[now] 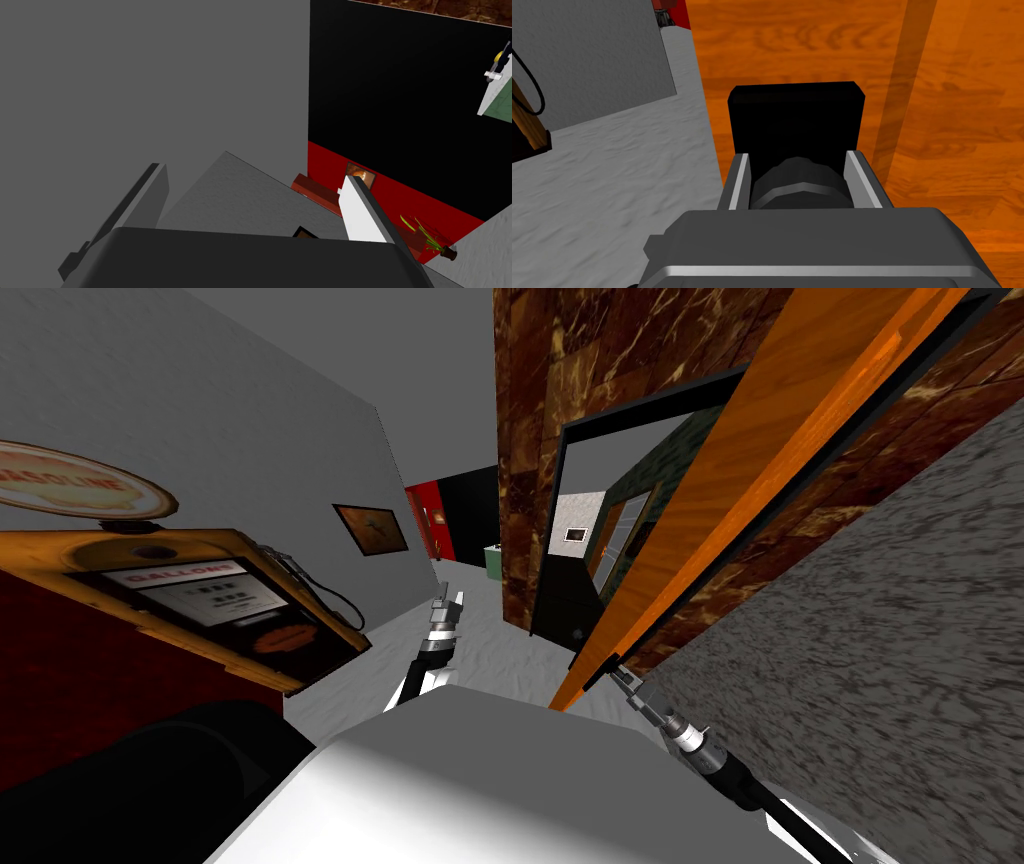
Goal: Pull the door open
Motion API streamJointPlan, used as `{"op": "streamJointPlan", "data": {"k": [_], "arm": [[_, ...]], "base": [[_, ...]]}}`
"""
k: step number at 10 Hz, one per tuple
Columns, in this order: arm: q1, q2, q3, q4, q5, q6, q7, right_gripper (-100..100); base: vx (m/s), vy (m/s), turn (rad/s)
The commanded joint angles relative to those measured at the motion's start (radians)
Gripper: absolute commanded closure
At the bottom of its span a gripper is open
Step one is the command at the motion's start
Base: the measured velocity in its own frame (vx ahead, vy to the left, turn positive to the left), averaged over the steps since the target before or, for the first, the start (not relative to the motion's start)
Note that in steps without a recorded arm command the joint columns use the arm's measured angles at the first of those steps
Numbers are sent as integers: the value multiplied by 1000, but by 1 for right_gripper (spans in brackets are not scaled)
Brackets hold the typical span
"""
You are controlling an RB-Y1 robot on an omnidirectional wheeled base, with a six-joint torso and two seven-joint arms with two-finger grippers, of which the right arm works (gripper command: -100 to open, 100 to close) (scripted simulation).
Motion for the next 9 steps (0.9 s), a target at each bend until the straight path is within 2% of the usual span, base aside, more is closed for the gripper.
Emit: {"op": "streamJointPlan", "data": {"k": [1,5,9], "arm": [[1,-2,13,22,15,-33,-8,100],[-4,-3,46,74,56,-116,-29,100],[-9,-4,76,123,94,-193,-48,100]], "base": [[-37,-74,-43],[-66,-55,-12],[-68,-60,31]]}}
